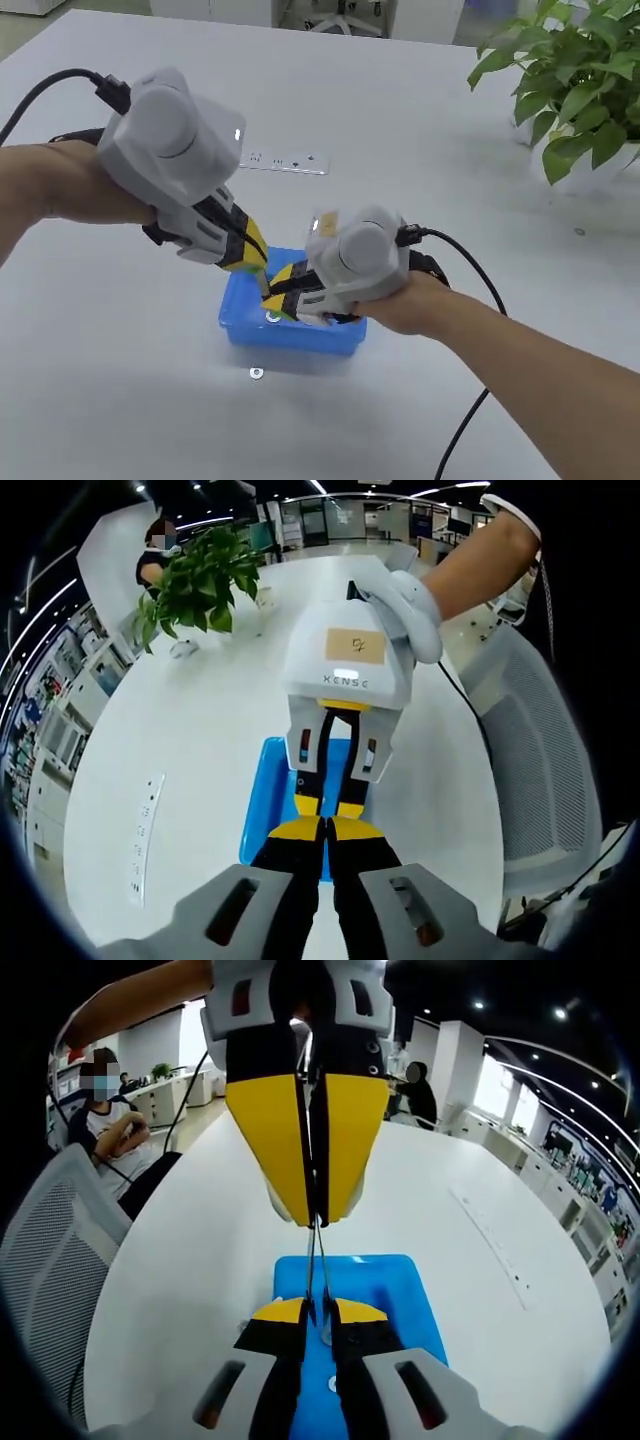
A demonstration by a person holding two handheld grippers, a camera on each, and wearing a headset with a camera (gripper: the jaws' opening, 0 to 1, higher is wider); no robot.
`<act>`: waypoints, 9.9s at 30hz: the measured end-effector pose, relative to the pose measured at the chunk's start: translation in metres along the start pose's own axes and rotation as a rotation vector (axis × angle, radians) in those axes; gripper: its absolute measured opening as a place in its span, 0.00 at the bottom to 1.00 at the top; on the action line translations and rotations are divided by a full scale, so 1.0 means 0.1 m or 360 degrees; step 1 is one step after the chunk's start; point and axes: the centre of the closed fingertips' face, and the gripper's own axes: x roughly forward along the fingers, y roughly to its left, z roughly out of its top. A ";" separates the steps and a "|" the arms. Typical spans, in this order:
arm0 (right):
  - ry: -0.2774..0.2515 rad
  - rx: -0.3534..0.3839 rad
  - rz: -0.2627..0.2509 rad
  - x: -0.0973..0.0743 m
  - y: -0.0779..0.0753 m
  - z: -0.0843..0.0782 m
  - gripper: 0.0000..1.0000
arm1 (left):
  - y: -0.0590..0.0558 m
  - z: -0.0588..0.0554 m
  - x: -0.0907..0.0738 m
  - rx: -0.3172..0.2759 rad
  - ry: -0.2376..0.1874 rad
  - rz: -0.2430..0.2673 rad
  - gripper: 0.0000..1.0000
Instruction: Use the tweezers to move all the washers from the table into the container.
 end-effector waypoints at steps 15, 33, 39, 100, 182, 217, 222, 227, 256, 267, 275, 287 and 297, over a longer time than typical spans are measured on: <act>0.0002 -0.0042 0.0015 -0.05 0.19 0.06 0.11 | -0.19 0.00 -0.07 0.0007 0.0019 -0.0002 0.05; -0.0015 -0.0071 -0.0014 -0.11 0.25 0.13 0.12 | -0.28 0.06 -0.15 0.0022 0.0018 0.0018 0.05; -0.0021 -0.0086 -0.0017 -0.13 0.30 0.17 0.12 | -0.32 0.08 -0.20 0.0029 0.0017 0.0032 0.05; 0.0017 0.0025 0.0092 0.21 0.68 -0.20 0.12 | -0.61 -0.31 0.19 -0.0043 0.0101 -0.0088 0.05; -0.0051 -0.0031 0.0000 -0.21 0.55 0.30 0.10 | -0.52 0.15 -0.19 0.0035 0.0016 -0.0042 0.05; -0.0045 0.0016 -0.0071 -0.21 -0.04 0.18 0.10 | 0.02 0.23 -0.02 0.0074 -0.0044 -0.0018 0.05; -0.0032 0.0020 -0.0060 -0.16 -0.08 0.10 0.10 | 0.08 0.18 0.06 0.0059 -0.0049 -0.0022 0.05; -0.0023 0.0033 -0.0044 -0.09 -0.13 0.01 0.10 | 0.13 0.12 0.14 0.0038 -0.0055 -0.0021 0.05; 0.0024 0.0063 -0.0001 0.15 -0.27 -0.29 0.11 | 0.31 -0.09 0.44 -0.0039 -0.0062 -0.0012 0.05; 0.0031 0.0048 -0.0003 0.15 -0.26 -0.27 0.11 | 0.31 -0.10 0.43 -0.0028 -0.0054 -0.0013 0.05; 0.0016 0.0031 -0.0013 0.11 -0.27 -0.21 0.11 | 0.30 -0.07 0.36 -0.0012 -0.0047 -0.0006 0.05; -0.0027 0.0000 -0.0049 -0.02 -0.24 -0.04 0.11 | 0.26 0.03 0.18 0.0016 -0.0050 0.0013 0.05; -0.0057 -0.0022 -0.0079 -0.18 -0.19 0.10 0.10 | 0.19 0.15 0.02 0.0049 -0.0064 0.0021 0.05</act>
